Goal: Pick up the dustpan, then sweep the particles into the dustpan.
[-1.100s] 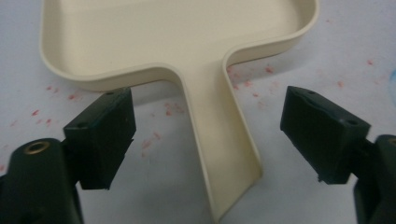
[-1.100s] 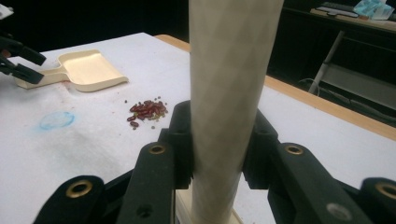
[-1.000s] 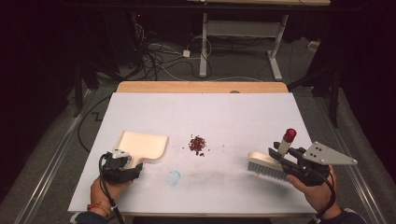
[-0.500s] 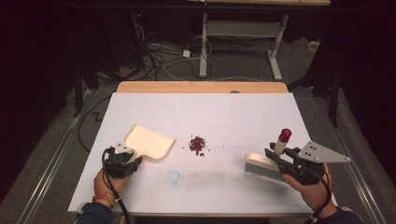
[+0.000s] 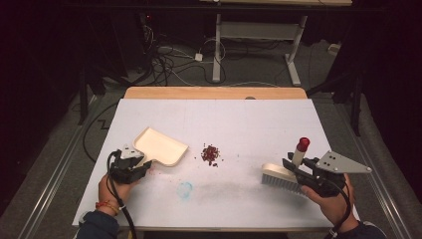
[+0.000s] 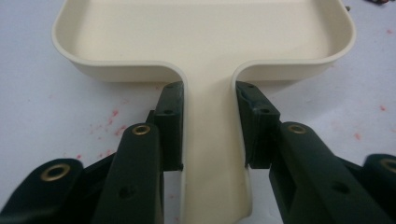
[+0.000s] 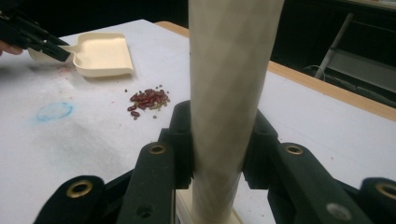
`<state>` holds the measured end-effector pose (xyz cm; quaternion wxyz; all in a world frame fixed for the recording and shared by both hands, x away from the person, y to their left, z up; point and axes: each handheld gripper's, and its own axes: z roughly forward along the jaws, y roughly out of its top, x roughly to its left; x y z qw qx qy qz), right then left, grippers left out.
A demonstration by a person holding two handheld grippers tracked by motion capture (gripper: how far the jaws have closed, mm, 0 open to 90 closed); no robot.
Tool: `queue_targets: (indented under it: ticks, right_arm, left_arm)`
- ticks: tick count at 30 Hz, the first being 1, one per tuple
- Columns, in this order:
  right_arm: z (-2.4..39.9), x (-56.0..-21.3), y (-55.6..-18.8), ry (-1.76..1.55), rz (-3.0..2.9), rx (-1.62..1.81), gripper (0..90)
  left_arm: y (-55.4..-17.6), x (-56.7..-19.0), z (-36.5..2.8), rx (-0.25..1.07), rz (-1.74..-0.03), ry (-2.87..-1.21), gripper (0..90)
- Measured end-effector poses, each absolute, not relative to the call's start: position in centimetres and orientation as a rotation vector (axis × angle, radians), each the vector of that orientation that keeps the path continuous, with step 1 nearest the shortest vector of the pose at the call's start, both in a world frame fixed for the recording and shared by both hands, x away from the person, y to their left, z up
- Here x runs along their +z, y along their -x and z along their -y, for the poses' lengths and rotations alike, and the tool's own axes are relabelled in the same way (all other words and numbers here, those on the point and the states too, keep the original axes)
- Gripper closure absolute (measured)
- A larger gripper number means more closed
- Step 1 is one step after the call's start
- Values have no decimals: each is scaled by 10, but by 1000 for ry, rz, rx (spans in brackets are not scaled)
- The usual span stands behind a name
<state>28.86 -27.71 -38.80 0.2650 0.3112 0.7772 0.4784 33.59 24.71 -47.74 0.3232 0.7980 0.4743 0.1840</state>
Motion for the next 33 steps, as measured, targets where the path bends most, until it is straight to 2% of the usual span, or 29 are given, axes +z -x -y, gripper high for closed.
queue_targets:
  ticks: [4, 10, 19, 21, 29, 33]
  right_arm:
    - [278, -389, -289, -847, -2097, 1287, 700]
    - [277, -386, -297, -845, -2085, 1331, 701]
    - [263, -383, -323, -864, -2063, 1351, 701]
    - [254, -382, -334, -865, -2062, 1338, 701]
    - [226, -377, -369, -839, -2049, 1339, 701]
    - [203, -374, -401, -876, -2021, 1351, 701]
  left_arm:
    - [-328, -468, -247, 507, -1211, -2089, 641]
    - [-313, -447, -251, 472, -1124, -2134, 642]
    - [-298, -455, -236, 386, -1048, -2252, 641]
    - [-300, -458, -229, 396, -1042, -2311, 641]
    - [-301, -462, -229, 325, -1045, -2303, 641]
    - [-298, -463, -224, 316, -1021, -2318, 640]
